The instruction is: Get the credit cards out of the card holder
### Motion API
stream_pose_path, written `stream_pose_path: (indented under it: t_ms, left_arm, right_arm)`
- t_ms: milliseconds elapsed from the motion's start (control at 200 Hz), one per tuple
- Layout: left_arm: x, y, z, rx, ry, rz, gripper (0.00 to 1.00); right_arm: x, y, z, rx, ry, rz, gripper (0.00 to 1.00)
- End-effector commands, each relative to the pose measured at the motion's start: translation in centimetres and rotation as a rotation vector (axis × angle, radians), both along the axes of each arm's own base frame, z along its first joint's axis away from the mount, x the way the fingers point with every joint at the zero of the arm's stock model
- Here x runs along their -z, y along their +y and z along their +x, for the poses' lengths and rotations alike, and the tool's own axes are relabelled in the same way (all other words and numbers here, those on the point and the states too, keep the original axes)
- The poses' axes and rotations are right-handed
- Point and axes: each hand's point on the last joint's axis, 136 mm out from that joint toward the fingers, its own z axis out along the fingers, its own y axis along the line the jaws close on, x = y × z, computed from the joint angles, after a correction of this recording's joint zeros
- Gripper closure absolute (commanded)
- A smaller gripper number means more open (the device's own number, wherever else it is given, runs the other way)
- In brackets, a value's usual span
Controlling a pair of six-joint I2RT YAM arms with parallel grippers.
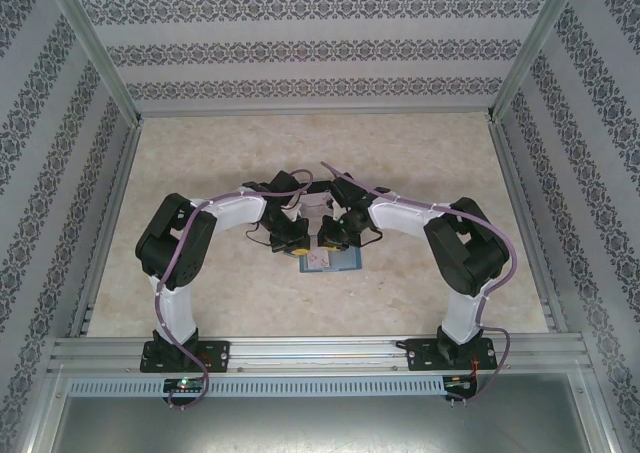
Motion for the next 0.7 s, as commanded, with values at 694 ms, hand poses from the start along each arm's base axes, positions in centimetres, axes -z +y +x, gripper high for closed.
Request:
stream_pose_path:
  t_ms: [694]
  left_arm:
    - [0.5, 1.1, -0.8, 0.035, -0.003, 0.081, 1.0]
  right_arm:
    - [1.0, -2.2, -0.9, 0.006, 0.02, -0.109, 0.78]
